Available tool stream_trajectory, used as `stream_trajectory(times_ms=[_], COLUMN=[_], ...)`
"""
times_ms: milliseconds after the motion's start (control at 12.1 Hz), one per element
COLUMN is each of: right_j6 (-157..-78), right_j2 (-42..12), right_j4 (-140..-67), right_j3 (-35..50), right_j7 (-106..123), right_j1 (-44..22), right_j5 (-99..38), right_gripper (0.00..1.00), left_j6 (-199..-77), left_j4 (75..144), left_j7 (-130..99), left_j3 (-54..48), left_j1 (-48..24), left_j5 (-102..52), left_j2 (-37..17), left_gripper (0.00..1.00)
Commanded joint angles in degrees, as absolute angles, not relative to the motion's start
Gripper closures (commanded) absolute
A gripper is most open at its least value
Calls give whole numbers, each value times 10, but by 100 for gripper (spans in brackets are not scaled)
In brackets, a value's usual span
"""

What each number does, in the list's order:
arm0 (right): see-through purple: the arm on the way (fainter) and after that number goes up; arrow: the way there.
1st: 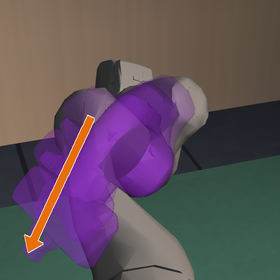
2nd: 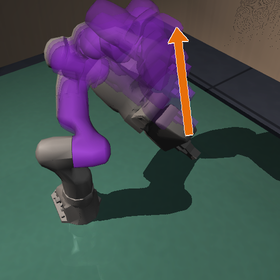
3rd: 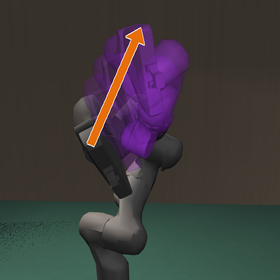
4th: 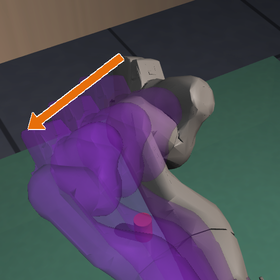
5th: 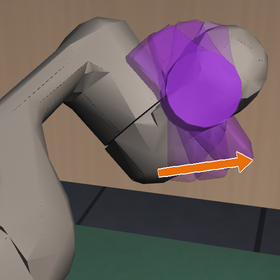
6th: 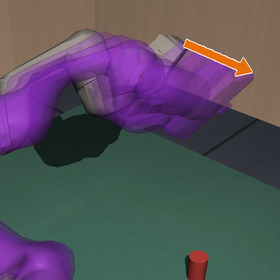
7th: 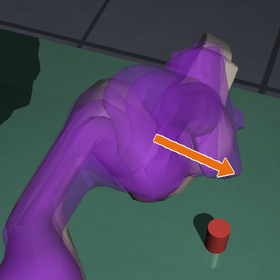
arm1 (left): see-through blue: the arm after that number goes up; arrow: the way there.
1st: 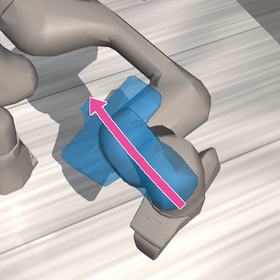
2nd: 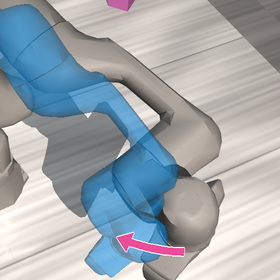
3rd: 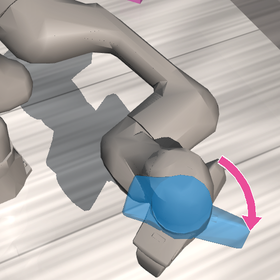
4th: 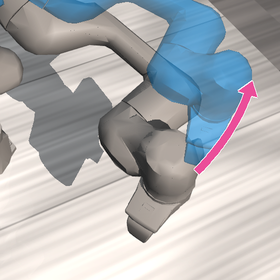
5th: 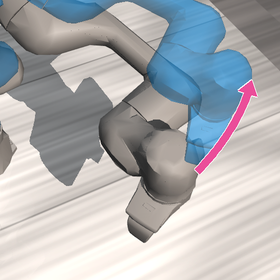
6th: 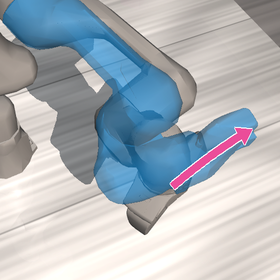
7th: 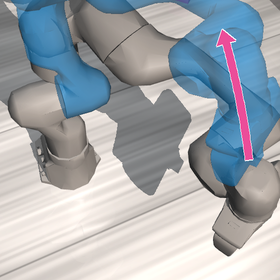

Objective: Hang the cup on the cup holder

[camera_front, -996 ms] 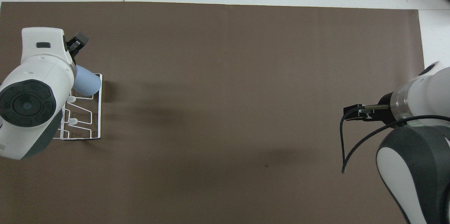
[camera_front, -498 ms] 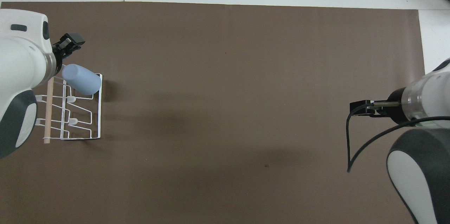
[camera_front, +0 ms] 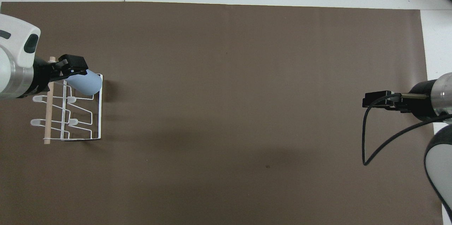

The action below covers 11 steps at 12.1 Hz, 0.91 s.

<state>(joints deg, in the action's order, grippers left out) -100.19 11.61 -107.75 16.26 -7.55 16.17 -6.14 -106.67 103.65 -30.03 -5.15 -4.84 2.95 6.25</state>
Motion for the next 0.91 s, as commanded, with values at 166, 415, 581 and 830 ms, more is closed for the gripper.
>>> stream_trajectory(times_ms=[166, 415, 581, 830], right_j6=[-1006, -1004, -998, -997], right_j2=[119, 121, 124, 125], right_j4=[-1071, -1063, -1060, -1060], right_j3=[158, 158, 153, 149], right_j7=[-64, -63, -63, -65], right_j1=[171, 171, 171, 170], right_j5=[-75, -75, -75, -75], right_gripper=[0, 0, 0, 0], left_j6=[-978, -915, -920, -932], left_j4=[1004, 963, 969, 975], left_j7=[-111, -70, -56, -18], left_j3=[-47, -42, -39, -42], left_j1=[-44, -44, -29, -15], left_j5=[6, -3, -17, -33], left_j2=[70, 76, 79, 88], left_gripper=[0, 0, 0, 0])
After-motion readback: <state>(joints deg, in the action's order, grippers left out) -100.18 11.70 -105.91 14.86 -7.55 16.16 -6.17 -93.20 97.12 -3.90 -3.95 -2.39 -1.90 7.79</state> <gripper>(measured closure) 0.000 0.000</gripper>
